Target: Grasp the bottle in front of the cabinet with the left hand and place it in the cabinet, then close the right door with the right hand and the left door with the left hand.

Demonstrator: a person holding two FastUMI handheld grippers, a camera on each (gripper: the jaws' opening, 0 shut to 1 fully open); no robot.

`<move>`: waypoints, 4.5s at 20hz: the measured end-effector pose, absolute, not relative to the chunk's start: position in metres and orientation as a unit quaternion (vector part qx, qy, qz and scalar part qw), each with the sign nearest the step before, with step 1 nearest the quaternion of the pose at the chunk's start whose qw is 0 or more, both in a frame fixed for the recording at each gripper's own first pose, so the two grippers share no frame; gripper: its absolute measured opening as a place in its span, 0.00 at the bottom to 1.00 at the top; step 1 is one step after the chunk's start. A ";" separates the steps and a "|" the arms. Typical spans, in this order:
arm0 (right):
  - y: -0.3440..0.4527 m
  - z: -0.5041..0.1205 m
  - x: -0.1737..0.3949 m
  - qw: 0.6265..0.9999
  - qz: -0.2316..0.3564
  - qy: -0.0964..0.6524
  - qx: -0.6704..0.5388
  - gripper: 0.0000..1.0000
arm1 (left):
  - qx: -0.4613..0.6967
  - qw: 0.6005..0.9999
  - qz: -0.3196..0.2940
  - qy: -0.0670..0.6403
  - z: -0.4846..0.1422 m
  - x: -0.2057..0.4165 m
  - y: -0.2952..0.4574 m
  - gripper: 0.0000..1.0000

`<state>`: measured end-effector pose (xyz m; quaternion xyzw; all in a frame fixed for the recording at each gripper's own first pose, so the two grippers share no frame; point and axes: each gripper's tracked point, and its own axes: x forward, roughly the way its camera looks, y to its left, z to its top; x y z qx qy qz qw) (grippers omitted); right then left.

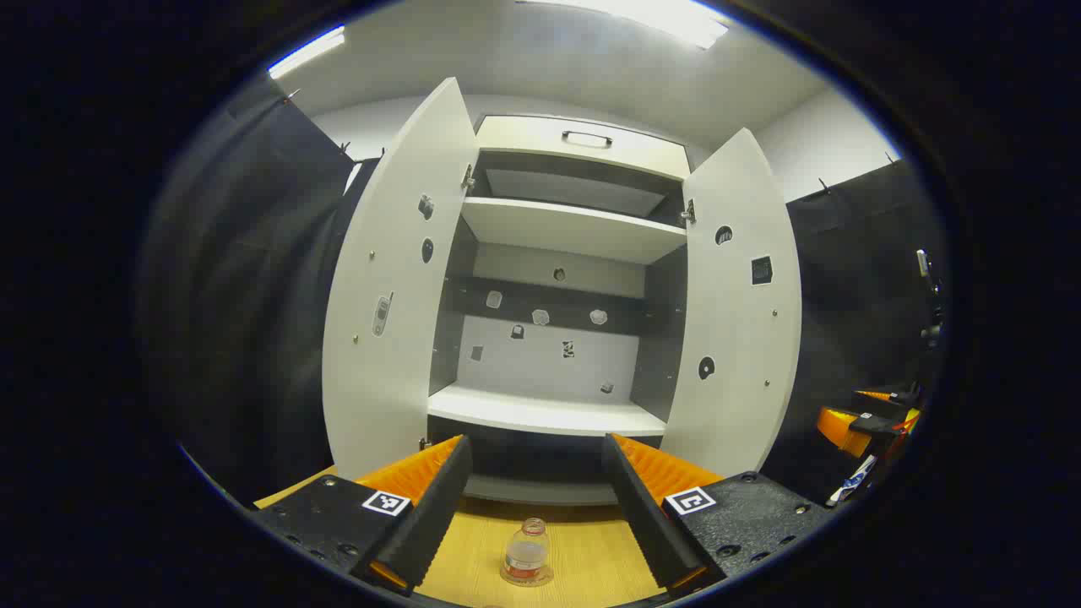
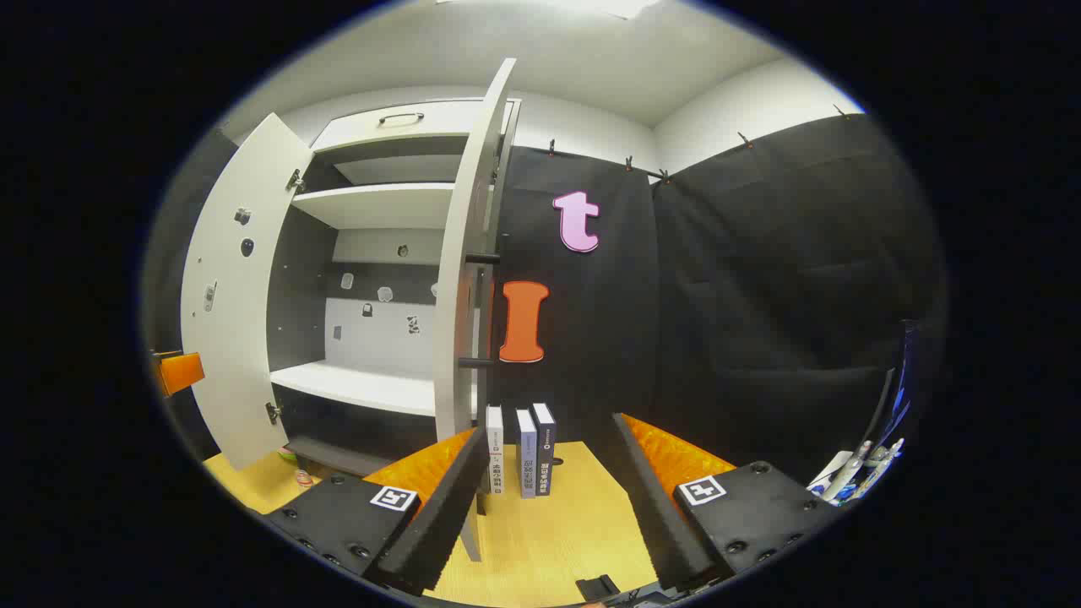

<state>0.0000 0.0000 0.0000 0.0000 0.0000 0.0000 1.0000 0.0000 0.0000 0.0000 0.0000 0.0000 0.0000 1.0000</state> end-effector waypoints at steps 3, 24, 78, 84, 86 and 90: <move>0.005 0.002 -0.001 1.000 0.000 -0.004 -0.005 0.90 | 0.003 1.000 -0.008 0.000 0.004 0.003 0.003 0.94; 0.021 -0.017 -0.001 1.000 -0.009 0.028 -0.008 0.90 | -0.011 0.997 -0.034 0.061 -0.046 0.025 0.009 0.95; 0.003 -0.067 0.004 0.995 -0.009 0.096 0.010 0.96 | 0.063 0.974 -0.157 0.148 -0.076 0.149 -0.059 0.76; -0.010 -0.072 0.013 0.995 -0.020 0.098 0.018 0.97 | 0.032 0.981 -0.138 0.129 -0.033 0.223 -0.065 0.76; -0.016 -0.074 0.017 0.994 -0.026 0.103 0.024 0.97 | 0.019 0.983 -0.134 0.127 -0.024 0.247 -0.069 0.76; -0.029 -0.077 0.024 0.993 -0.037 0.108 0.028 0.97 | 0.007 0.982 -0.127 0.138 -0.023 0.292 -0.069 0.76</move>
